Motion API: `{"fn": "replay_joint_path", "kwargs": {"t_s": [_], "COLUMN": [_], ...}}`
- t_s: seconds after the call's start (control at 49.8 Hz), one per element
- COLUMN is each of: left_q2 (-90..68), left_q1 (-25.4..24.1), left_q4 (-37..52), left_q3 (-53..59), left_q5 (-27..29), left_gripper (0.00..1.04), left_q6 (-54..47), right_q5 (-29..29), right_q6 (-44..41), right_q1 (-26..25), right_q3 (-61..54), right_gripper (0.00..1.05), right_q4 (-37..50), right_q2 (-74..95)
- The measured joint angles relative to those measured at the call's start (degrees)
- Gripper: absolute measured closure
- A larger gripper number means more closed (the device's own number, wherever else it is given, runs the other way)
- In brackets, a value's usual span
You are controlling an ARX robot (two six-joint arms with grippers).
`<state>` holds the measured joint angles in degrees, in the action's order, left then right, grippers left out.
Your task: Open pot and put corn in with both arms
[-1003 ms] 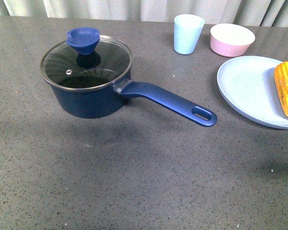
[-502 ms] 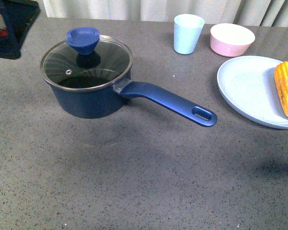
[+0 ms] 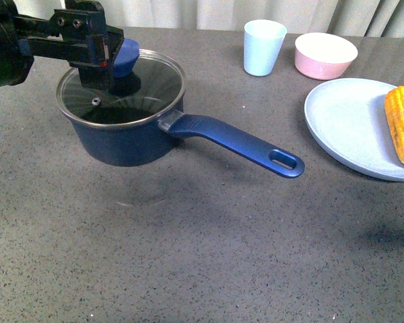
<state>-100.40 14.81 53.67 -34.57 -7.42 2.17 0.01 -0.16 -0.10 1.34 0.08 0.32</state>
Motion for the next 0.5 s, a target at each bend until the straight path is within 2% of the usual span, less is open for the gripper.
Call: {"fn": "replay_joint_path", "kwargs": {"t_s": [0.502], "left_q2": [-7.8], "left_q1": [2.1], "left_q4": [-0.8], "left_q3": [-6.7], "left_q5": [0.1], "left_gripper": [0.09], "left_q6": [-0.7], "right_q5": [0.0], "right_q6": [0.0], "right_q1": [0.0], "right_q3": [0.0], "right_gripper": [0.09], "right_q4": [0.0], "right_q2": [0.0]}}
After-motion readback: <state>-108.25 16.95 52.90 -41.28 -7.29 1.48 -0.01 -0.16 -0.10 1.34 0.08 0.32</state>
